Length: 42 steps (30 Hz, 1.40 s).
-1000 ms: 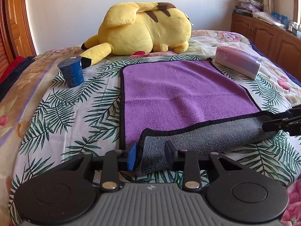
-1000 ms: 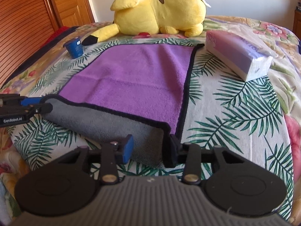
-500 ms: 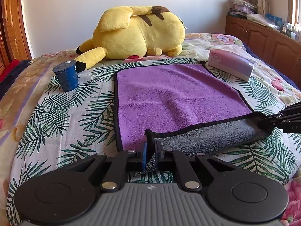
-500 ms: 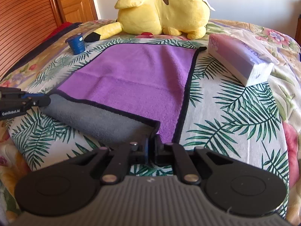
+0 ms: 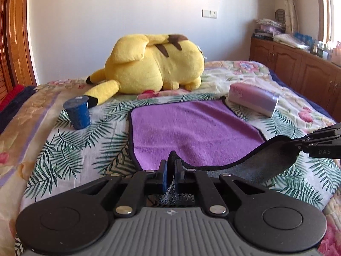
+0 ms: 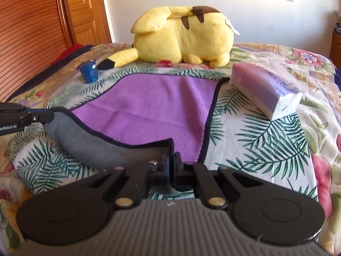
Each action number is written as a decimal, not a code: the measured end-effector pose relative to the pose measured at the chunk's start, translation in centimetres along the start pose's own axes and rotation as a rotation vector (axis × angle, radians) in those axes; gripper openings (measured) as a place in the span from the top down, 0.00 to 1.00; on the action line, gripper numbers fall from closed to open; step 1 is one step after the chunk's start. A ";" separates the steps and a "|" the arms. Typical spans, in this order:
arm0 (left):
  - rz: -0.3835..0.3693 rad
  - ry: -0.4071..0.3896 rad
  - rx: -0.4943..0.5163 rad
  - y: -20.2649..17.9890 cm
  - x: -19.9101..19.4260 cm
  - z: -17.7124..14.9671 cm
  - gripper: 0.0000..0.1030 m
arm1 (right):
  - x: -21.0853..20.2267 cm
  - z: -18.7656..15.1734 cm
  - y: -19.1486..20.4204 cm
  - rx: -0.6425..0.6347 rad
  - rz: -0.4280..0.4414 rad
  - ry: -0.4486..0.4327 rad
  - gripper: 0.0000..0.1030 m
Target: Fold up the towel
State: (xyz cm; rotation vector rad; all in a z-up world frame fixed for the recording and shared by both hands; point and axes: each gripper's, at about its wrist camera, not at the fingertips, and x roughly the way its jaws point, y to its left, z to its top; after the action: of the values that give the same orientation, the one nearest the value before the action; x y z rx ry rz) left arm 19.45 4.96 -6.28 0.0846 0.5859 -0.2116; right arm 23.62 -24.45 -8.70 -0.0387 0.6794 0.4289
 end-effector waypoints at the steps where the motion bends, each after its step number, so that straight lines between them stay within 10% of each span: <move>1: -0.002 -0.006 -0.001 0.0 -0.1 0.1 1.00 | -0.1 0.1 -0.1 0.001 -0.002 -0.006 0.96; 42: -0.036 -0.066 0.075 0.5 1.2 3.9 1.00 | 0.4 2.0 -1.2 -0.060 -0.024 -0.137 0.96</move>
State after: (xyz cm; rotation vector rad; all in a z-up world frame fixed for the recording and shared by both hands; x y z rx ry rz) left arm 22.67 4.73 -3.71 0.1391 0.5135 -0.2704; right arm 25.57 -25.07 -7.46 -0.0730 0.5312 0.4251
